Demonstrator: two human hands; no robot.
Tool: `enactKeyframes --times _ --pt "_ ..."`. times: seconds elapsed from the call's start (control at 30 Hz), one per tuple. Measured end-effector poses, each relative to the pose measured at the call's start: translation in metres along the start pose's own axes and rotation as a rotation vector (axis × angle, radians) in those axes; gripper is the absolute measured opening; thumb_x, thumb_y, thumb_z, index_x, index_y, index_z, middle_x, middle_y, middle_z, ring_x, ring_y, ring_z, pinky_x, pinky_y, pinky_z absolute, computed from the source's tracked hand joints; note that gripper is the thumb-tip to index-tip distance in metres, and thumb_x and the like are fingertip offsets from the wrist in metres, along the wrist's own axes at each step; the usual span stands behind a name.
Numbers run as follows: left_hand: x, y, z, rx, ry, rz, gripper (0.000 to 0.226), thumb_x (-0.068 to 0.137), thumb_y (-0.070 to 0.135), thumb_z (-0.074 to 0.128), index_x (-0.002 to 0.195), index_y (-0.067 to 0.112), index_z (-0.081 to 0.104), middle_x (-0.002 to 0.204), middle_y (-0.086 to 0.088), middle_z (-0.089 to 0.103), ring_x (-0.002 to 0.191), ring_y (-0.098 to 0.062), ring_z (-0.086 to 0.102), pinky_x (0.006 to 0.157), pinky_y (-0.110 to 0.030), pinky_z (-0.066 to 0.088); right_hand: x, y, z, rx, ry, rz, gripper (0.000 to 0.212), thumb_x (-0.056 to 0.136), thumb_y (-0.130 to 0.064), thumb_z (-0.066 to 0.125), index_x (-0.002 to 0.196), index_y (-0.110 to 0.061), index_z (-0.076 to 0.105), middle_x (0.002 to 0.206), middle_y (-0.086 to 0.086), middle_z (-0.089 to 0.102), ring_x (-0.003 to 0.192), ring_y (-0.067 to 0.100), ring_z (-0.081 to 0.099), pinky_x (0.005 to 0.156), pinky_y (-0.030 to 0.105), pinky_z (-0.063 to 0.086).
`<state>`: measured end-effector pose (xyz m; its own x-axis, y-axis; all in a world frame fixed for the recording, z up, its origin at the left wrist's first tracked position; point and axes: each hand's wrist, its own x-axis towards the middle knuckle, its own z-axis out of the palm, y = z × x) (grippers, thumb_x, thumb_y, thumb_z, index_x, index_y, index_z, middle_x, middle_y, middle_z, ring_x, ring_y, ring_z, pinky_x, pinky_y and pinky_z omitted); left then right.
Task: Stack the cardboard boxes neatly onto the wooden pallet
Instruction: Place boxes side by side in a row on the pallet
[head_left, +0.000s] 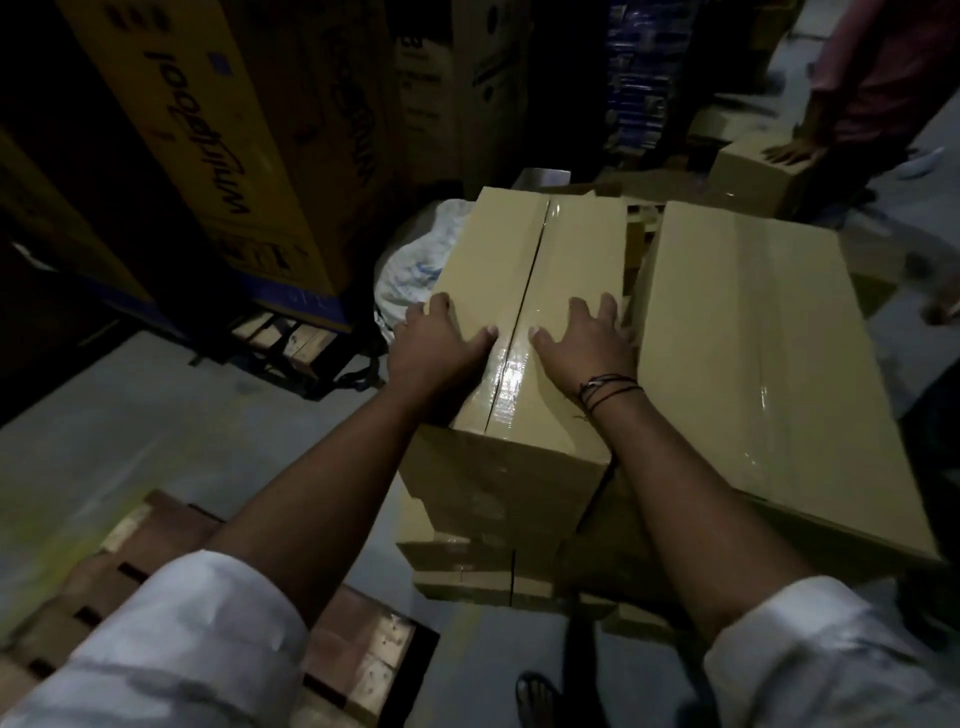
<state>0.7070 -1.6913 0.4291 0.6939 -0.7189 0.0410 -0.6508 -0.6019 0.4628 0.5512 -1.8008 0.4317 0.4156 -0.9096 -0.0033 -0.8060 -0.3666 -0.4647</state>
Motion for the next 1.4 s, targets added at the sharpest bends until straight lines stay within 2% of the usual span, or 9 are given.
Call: enactKeyframes --times 0.13,0.3,0.5,0.8,0.93,1.1,1.2,1.3,1.4 --pt "-0.009 -0.005 -0.005 0.004 0.027 -0.036 0.096 0.077 0.086 0.047 0.149 0.023 0.035 0.143 -0.022 0.044 0.128 -0.043 0.048 0.099 -0.052 0.047 -0.004 -0.016 0.004 -0.028 0.024 -0.036 0.080 0.082 -0.073 0.048 0.143 -0.022 0.041 0.161 0.010 0.016 0.132 0.051 0.036 0.099 0.053 0.044" --pt "-0.048 -0.024 -0.030 0.070 0.092 -0.180 0.106 0.072 0.097 0.041 0.154 0.032 0.028 0.151 -0.023 0.035 0.134 -0.046 0.041 0.103 -0.056 0.040 -0.033 -0.043 0.018 -0.059 -0.009 -0.158 0.080 0.084 -0.078 0.043 0.144 -0.025 0.039 0.162 0.007 0.017 0.132 0.053 0.032 0.099 0.056 0.040" --pt "-0.126 -0.075 -0.075 0.150 0.235 -0.351 0.104 0.072 0.099 0.033 0.154 0.035 0.034 0.164 0.002 0.020 0.138 -0.042 0.039 0.107 -0.058 0.036 -0.077 -0.105 0.047 -0.019 -0.124 -0.422 0.074 0.085 -0.073 0.045 0.142 -0.027 0.042 0.160 0.005 0.020 0.129 0.052 0.036 0.099 0.054 0.040" --pt "-0.271 -0.174 -0.111 0.182 0.383 -0.776 0.096 0.075 0.095 0.037 0.152 0.038 0.037 0.166 0.004 0.021 0.144 -0.038 0.034 0.111 -0.057 0.032 -0.206 -0.194 0.113 0.030 -0.347 -0.830 0.075 0.084 -0.073 0.043 0.145 -0.030 0.041 0.162 0.002 0.019 0.134 0.046 0.033 0.103 0.052 0.040" --pt "-0.345 -0.224 -0.104 0.177 0.322 -0.950 0.100 0.072 0.099 0.030 0.152 0.040 0.034 0.167 0.002 0.019 0.141 -0.045 0.036 0.108 -0.059 0.034 -0.278 -0.208 0.155 0.007 -0.458 -0.941 0.076 0.084 -0.074 0.044 0.146 -0.030 0.042 0.162 0.000 0.021 0.133 0.041 0.036 0.103 0.049 0.040" --pt "-0.439 -0.294 -0.086 0.065 0.181 -1.068 0.105 0.070 0.100 0.028 0.155 0.039 0.025 0.169 0.000 0.010 0.146 -0.043 0.030 0.112 -0.064 0.031 -0.372 -0.220 0.222 -0.062 -0.616 -0.994 0.081 0.080 -0.079 0.043 0.144 -0.030 0.043 0.162 -0.002 0.022 0.135 0.039 0.037 0.105 0.050 0.041" --pt "-0.497 -0.340 -0.078 -0.049 0.051 -1.091 0.112 0.067 0.099 0.040 0.159 0.039 0.015 0.170 0.000 -0.003 0.150 -0.046 0.017 0.116 -0.063 0.025 -0.428 -0.223 0.267 -0.135 -0.668 -1.052 0.081 0.079 -0.080 0.043 0.143 -0.032 0.042 0.161 -0.002 0.023 0.140 0.036 0.034 0.109 0.054 0.039" --pt "-0.547 -0.381 -0.071 -0.210 -0.142 -1.094 0.130 0.059 0.094 0.060 0.160 0.039 0.001 0.167 0.000 -0.021 0.151 -0.049 0.004 0.118 -0.060 0.022 -0.476 -0.222 0.310 -0.194 -0.706 -1.105 0.076 0.080 -0.080 0.042 0.142 -0.035 0.040 0.162 -0.003 0.020 0.142 0.033 0.032 0.108 0.053 0.039" --pt "-0.583 -0.421 -0.054 -0.299 -0.240 -1.059 0.140 0.054 0.088 0.071 0.160 0.040 -0.007 0.163 -0.003 -0.034 0.149 -0.054 -0.002 0.118 -0.060 0.021 -0.509 -0.217 0.355 -0.224 -0.722 -1.131 0.075 0.081 -0.080 0.043 0.141 -0.034 0.041 0.163 -0.005 0.017 0.139 0.033 0.035 0.105 0.049 0.041"
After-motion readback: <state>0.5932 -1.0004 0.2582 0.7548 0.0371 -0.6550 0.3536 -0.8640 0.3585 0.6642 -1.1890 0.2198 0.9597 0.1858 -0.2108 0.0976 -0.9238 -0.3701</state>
